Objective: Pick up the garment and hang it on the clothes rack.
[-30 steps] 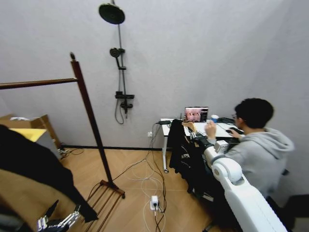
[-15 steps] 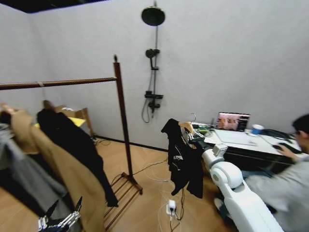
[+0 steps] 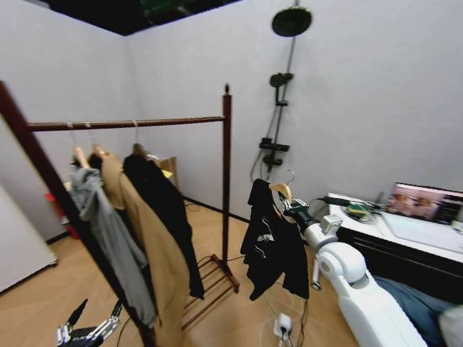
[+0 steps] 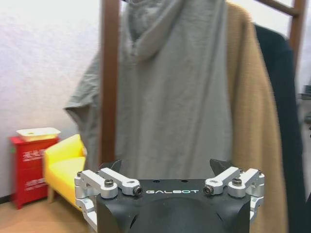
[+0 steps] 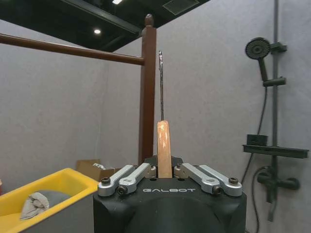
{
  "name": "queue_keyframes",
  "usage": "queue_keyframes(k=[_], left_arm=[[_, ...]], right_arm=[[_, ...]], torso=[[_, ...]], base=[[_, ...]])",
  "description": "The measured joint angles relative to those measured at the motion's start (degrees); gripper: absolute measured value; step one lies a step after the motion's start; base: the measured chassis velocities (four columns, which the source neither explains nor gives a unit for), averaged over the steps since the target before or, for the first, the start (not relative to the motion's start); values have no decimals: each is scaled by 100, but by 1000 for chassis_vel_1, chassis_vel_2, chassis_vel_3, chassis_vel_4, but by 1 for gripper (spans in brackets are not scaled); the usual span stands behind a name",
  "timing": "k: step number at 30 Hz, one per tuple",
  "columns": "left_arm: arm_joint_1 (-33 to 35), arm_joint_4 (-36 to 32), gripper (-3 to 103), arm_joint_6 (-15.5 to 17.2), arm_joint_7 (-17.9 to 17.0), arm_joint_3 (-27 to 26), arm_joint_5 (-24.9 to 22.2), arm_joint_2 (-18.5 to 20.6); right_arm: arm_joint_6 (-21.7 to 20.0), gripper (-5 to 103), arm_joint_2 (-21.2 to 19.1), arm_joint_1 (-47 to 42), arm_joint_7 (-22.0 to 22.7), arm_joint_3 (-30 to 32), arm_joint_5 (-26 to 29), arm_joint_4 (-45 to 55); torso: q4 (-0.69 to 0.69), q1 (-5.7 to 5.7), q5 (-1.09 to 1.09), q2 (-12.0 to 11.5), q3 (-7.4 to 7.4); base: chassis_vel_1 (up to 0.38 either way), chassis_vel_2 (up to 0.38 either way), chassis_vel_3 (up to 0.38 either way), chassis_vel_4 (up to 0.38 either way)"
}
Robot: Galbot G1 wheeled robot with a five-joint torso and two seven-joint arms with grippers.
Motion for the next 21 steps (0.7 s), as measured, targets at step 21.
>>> queue_keyframes(k=[21], left_arm=[[0,0,100,0,-2,0,0,0]], right_arm=[[0,10,-130,78,115,2,154,566]], torso=[[2,-3,-1,1,-1]], base=[[29,198,206,24]])
